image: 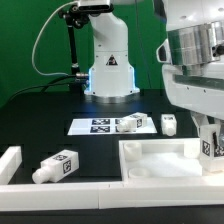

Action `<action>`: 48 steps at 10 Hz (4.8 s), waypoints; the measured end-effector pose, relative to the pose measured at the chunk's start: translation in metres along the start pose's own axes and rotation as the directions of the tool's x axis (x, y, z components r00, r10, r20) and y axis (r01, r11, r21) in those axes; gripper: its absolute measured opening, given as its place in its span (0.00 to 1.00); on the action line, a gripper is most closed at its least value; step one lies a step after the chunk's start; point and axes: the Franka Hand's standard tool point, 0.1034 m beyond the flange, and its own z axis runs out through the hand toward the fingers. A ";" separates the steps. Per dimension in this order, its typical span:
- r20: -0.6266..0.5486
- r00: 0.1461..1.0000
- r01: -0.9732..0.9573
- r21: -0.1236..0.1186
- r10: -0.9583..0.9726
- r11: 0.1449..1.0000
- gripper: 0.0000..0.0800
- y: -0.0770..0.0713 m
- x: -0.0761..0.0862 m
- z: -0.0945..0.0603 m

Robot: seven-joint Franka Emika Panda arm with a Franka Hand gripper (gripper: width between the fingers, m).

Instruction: Assemble one leg

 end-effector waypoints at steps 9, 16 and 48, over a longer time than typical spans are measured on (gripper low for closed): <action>0.035 0.503 0.862 -0.086 -0.864 0.499 0.81 0.004 -0.010 0.005; -0.003 0.402 0.911 -0.098 -0.916 0.400 0.43 -0.004 -0.003 0.003; -0.019 0.999 -0.031 0.010 0.031 0.999 0.36 -0.002 0.000 0.010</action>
Offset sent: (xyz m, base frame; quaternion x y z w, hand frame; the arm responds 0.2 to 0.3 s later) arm -0.0009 0.0420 -0.0082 -0.0748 -0.0636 -0.4914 0.8654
